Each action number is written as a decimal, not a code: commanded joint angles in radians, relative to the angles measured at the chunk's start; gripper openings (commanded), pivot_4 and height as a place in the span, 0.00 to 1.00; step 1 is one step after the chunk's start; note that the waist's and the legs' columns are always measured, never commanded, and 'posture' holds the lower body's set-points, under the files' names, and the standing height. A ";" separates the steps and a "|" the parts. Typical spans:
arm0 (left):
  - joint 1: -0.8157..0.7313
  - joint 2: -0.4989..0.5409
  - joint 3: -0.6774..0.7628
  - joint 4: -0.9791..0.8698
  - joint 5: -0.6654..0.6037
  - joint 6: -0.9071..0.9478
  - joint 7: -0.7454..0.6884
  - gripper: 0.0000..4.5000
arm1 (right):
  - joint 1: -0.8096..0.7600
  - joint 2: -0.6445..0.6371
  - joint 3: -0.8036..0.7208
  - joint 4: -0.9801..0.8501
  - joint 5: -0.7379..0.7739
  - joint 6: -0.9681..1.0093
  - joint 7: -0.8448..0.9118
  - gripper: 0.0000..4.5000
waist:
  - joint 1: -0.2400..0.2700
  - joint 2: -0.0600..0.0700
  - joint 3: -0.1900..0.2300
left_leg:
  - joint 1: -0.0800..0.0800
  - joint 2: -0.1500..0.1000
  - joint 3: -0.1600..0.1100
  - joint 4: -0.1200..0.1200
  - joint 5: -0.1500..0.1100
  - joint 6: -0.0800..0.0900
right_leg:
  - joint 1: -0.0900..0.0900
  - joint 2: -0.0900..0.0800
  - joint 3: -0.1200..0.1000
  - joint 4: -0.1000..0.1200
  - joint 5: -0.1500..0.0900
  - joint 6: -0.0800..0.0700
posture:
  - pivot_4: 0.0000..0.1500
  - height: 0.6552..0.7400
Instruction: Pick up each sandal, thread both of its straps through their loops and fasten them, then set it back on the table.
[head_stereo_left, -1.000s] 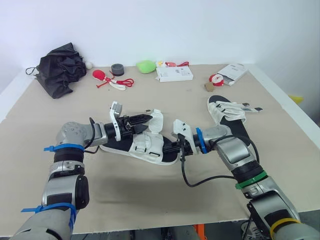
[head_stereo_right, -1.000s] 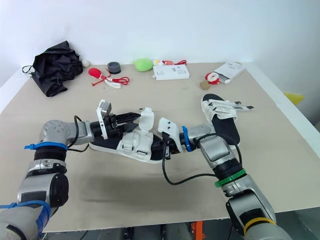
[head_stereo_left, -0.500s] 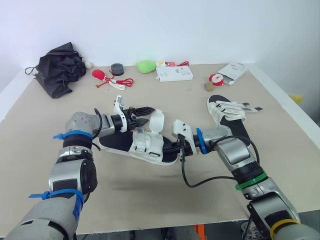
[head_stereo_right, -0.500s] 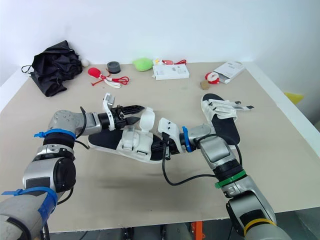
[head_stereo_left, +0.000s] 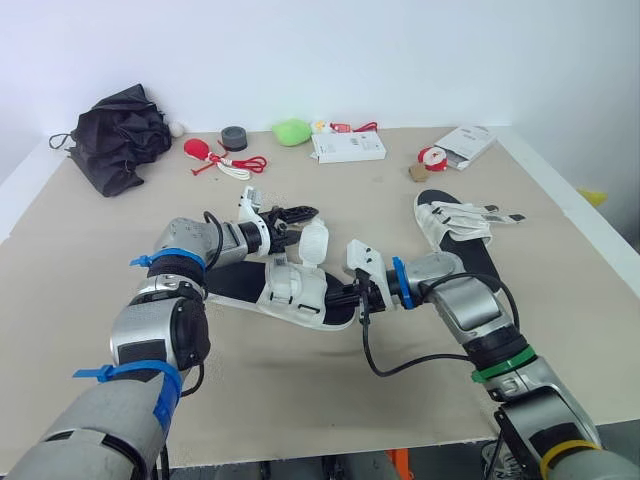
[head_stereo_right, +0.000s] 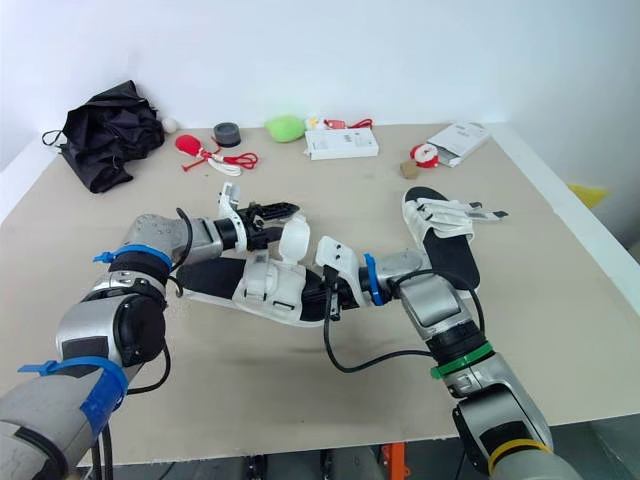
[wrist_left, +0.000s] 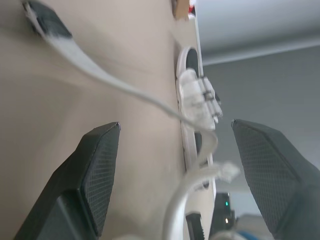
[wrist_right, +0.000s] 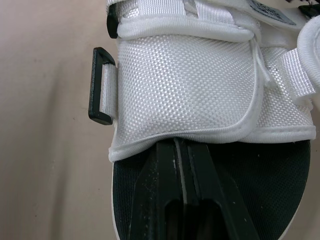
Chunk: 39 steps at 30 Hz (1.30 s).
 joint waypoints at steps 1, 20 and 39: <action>-0.033 -0.020 0.023 0.029 0.020 -0.062 0.012 0.81 | 0.037 -0.006 0.043 0.012 -0.015 0.029 0.005 0.00 | 0.000 0.000 0.000 | 0.000 0.000 0.000 0.000 0.000 0.000 | 0.000 0.000 0.000 0.000 0.000 0.000 | 1.00 1.00; -0.097 -0.058 0.080 0.102 0.043 -0.182 0.027 0.01 | 0.037 0.010 0.049 0.005 -0.012 0.039 -0.003 0.00 | -0.001 0.000 0.000 | 0.000 0.000 0.000 0.000 -0.001 -0.001 | 0.000 0.000 0.000 -0.001 0.000 0.000 | 1.00 1.00; 0.451 0.043 -0.364 -0.955 0.108 -0.267 -0.554 0.01 | 0.060 0.008 0.045 -0.019 0.003 0.049 -0.011 0.00 | -0.003 0.000 0.001 | 0.001 0.003 0.001 -0.002 -0.003 -0.007 | -0.001 0.004 0.004 0.000 -0.002 -0.003 | 1.00 1.00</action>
